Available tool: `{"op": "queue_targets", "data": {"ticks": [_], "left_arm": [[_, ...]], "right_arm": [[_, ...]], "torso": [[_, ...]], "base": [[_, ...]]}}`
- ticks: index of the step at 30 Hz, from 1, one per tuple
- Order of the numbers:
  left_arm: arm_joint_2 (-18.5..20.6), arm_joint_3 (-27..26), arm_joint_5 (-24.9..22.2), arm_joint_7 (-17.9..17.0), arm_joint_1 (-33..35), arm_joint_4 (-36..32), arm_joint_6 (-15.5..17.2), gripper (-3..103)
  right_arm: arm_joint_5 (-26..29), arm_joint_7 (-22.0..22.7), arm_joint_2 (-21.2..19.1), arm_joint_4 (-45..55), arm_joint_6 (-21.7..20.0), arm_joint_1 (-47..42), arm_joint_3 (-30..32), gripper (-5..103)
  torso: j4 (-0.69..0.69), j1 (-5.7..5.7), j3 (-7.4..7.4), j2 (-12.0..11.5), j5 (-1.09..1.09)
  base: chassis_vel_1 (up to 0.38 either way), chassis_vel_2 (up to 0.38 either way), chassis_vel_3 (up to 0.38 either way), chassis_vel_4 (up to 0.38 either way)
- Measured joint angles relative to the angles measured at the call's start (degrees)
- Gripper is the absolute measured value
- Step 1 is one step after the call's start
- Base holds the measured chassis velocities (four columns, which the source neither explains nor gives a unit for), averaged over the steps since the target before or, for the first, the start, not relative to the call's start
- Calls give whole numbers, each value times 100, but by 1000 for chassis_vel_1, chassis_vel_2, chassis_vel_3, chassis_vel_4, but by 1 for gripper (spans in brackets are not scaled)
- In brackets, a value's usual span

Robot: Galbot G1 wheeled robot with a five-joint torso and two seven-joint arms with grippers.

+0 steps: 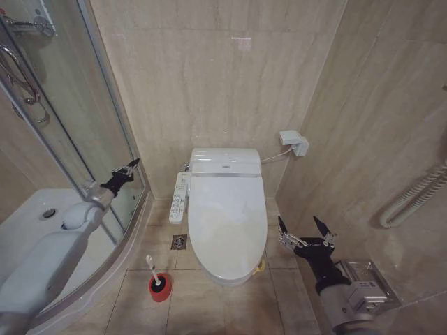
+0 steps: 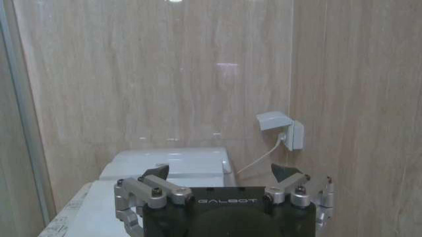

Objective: Open the toilet lid, clean the toilet bowl with a toilet brush, close the toilet lid, and flush.

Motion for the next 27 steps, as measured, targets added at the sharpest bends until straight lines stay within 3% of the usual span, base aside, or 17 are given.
{"op": "queue_targets", "data": {"ticks": [2,10,27], "left_arm": [[-137,368,23,37,-283,311,-90,0],[-517,810,229,192,-747,859,-333,0],[-822,1009,347,307,-604,903,-389,0]], "right_arm": [[0,0,0,0,0,0,0,100],[0,0,0,0,0,-1,0,100],[0,0,0,0,0,0,0,100]], "torso": [[0,0,0,0,-1],[-2,-2,-1,1,1],[2,4,2,-1,-1]], "base": [[0,0,0,0],[-15,11,17,-24],[-131,128,132,-139]]}}
